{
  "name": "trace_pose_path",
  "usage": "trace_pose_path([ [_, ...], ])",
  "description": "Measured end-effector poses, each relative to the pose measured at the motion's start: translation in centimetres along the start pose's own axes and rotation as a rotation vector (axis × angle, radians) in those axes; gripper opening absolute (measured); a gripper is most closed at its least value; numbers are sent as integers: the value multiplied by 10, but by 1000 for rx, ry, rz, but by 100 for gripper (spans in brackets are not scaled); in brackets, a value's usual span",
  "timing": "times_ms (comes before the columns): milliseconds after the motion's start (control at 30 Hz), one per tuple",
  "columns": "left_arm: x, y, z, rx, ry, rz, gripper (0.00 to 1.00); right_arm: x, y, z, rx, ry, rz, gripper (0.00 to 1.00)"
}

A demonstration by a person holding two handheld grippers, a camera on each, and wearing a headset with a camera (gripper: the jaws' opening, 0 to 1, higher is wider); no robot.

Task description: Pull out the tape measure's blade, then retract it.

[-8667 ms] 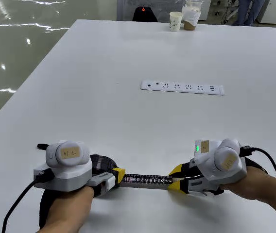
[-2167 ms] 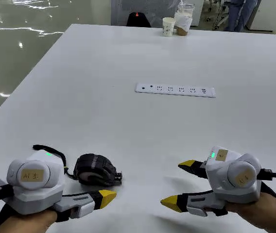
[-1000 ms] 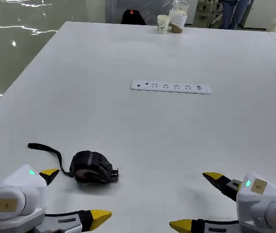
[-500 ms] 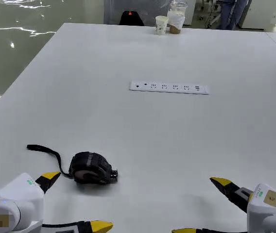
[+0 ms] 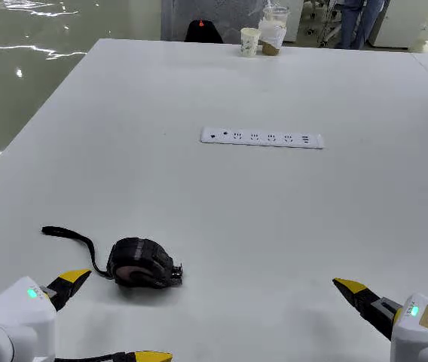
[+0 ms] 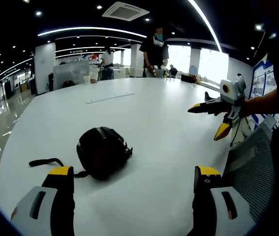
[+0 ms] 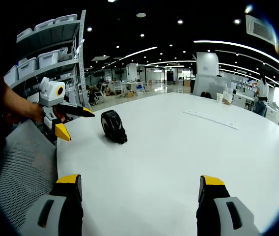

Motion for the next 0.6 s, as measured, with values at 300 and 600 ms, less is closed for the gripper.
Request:
trace_pose_path([
  [300,-1,-1,1,-9,10,6,99,4,-2,1,-30,-18,22,99],
  [600,0,-3,2,-15,12,-3,99,3,-1,2,-29,-29,30,99],
])
Point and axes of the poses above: the centre of the closed fingertips' face, and the gripper's own axes: z roughly backward along the fingers, x roughly to its left, y roughly out of its underside, the point moved 8 cm from there along z, roughly backward along the fingers, and after that the axes turned 8 degrees about z, right-handed, at the moved point
